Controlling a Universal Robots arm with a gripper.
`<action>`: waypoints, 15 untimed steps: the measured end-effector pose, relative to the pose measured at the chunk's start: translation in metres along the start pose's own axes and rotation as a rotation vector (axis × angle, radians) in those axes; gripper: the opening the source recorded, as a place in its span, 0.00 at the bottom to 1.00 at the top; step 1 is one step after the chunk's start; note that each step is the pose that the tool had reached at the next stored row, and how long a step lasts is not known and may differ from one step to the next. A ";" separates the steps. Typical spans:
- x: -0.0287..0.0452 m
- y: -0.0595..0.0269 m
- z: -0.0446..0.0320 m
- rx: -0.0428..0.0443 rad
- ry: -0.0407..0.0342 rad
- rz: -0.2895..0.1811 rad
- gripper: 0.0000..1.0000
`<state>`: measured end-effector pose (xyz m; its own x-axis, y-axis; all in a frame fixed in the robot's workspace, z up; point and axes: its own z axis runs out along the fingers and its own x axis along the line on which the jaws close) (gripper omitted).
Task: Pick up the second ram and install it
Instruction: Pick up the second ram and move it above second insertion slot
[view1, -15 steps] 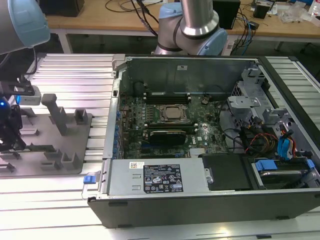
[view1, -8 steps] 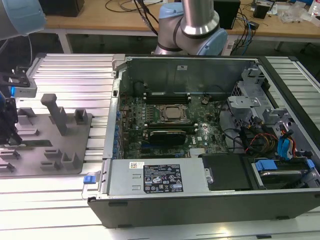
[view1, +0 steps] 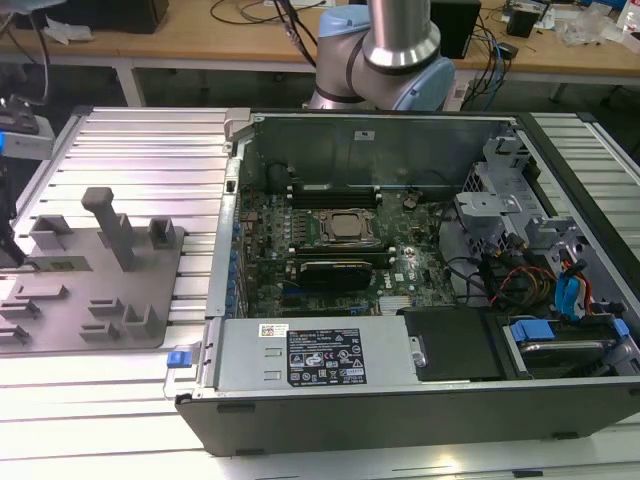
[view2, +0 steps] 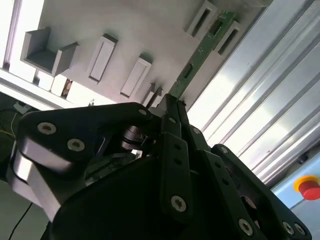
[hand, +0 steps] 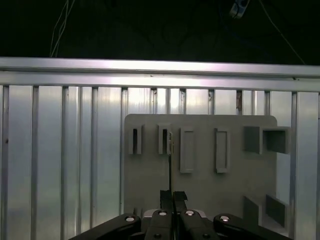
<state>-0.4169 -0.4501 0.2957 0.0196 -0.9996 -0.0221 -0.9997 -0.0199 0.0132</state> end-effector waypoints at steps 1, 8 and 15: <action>-0.0002 0.0001 -0.0071 0.0001 0.0000 0.000 0.10; -0.0012 0.0004 -0.0316 0.0001 0.0000 0.000 0.10; -0.0019 0.0006 -0.0487 0.0001 0.0000 0.000 0.10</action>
<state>-0.4169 -0.4493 0.3444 0.0197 -0.9996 -0.0222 -0.9997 -0.0200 0.0131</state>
